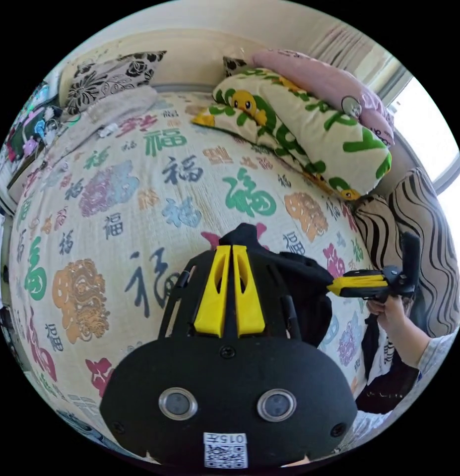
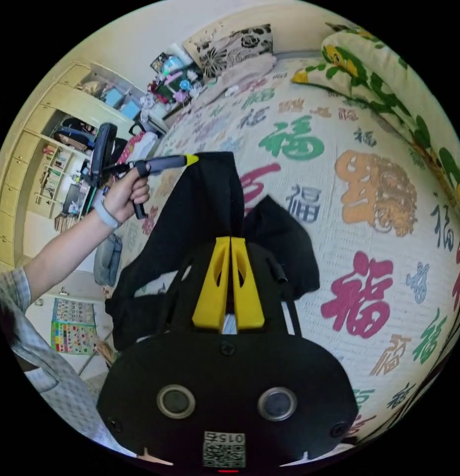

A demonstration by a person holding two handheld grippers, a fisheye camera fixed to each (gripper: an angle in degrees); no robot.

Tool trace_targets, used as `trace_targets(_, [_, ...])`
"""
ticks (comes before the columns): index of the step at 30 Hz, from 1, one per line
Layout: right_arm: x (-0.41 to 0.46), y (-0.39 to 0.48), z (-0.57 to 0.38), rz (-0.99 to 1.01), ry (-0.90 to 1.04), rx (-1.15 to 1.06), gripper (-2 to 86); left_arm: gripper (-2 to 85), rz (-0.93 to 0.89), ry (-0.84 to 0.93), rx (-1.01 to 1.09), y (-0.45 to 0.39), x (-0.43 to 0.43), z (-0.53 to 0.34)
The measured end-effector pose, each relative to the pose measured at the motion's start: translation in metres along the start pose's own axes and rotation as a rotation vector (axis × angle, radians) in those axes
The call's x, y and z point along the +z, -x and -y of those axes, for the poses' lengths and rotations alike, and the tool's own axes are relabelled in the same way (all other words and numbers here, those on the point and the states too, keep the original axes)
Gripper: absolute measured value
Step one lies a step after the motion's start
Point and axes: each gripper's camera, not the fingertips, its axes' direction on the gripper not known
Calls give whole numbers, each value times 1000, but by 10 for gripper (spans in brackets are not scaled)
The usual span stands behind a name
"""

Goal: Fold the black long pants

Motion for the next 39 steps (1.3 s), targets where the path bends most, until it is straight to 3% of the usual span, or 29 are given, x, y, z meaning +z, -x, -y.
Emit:
trace_targets(5, [-32,-1,46,-132,-127,6,1,37,83,-123,-67,6,-5,25])
trace_targets(7, [-24,-6,65,-215,-61,21,9,75,140,-31,-90,11,10,31])
trace_targets(10, [-20,-15,72,-316,61,69,61,87,129,-121,-99,10,2,14])
trace_targets(13, [-59,-12,39,-199,1,35,78,92,39,-111,-32,-8,-13,-28])
trace_targets(16, [-87,-28,-9,-199,20,77,96,95,-62,62,43,-39,-11,-90])
trace_targets(20, [-82,-76,-44,19,194,281,106,93,29,259,80,-71,11,-170])
trace_targets(23, [-92,-84,-49,52,141,327,29,70,44,279,63,-76,27,-196])
trace_targets(26, [-102,-85,-58,359,99,345,0,26,-38,289,56,-72,30,-197])
trace_targets(32, [-209,-61,-89,247,-171,366,-1,11,-199,257,165,-74,9,-203])
trace_targets(35, [-222,-42,-81,-54,-54,240,25,15,-201,245,127,-63,8,-215])
trace_targets(39, [-157,-43,-54,49,156,250,90,33,-168,241,49,-43,17,-228])
